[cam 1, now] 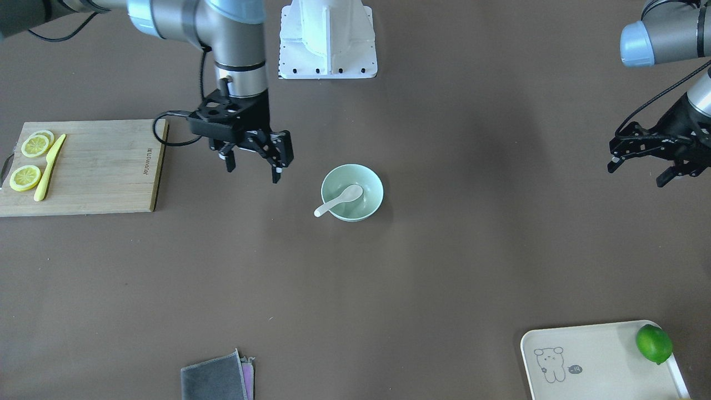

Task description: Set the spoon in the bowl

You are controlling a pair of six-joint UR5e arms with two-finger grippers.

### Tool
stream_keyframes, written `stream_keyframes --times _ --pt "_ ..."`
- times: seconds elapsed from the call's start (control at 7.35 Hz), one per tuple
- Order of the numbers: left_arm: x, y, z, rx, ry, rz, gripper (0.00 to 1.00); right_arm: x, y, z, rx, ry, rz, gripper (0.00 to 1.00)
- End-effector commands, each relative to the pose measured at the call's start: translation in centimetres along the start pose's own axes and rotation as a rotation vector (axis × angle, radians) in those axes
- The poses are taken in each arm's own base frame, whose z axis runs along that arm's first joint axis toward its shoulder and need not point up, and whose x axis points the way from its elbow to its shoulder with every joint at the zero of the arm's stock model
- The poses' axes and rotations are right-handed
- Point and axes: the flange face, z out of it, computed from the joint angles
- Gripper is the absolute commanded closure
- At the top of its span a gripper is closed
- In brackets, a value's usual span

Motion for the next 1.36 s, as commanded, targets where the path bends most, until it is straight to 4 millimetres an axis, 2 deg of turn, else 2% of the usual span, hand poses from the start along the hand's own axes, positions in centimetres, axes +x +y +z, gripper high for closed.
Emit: stream_keyframes --times 0.0,0.14,0.27,0.41,0.54,0.68,0.82,0.95,1.09,1.22 --pt "-1.6 -0.1 -1.4 0.010 0.012 -0.004 0.02 13.5 -7.1 -2.4 -0.156 0.000 -0.264 0.00" --pt "-4.4 0.1 -2.5 0.000 -0.020 0.031 0.02 20.9 -10.3 -3.0 -0.199 0.007 -0.419 0.00" --pt "-8.1 0.6 -4.6 -0.032 -0.061 0.059 0.02 28.7 -12.8 -4.0 -0.251 -0.016 -0.523 0.00" --pt "-11.4 1.2 -7.4 -0.059 -0.088 0.079 0.02 36.6 -13.7 -4.9 -0.296 -0.044 -0.563 0.00" --pt "-13.5 1.7 -9.3 -0.085 -0.093 0.081 0.02 44.0 -14.0 -5.9 -0.308 -0.052 -0.586 0.00" --pt "-14.3 2.6 -9.4 -0.128 -0.050 0.062 0.02 50.9 -15.3 -7.1 -0.291 -0.070 -0.593 0.00" --pt "-15.2 3.9 -8.8 -0.151 -0.038 0.029 0.02 56.8 -15.3 -6.8 -0.298 -0.107 -0.569 0.00" --pt "-17.3 7.2 -6.7 -0.201 -0.030 -0.031 0.02 61.4 -13.0 -5.7 -0.337 -0.092 -0.510 0.00" --pt "-20.1 9.4 -4.5 -0.236 -0.028 -0.078 0.02 62.7 -12.7 -6.0 -0.331 -0.082 -0.482 0.00" --pt "-21.6 10.7 -4.8 -0.208 -0.035 -0.094 0.02 64.9 -11.0 -4.8 -0.372 -0.077 -0.437 0.00"
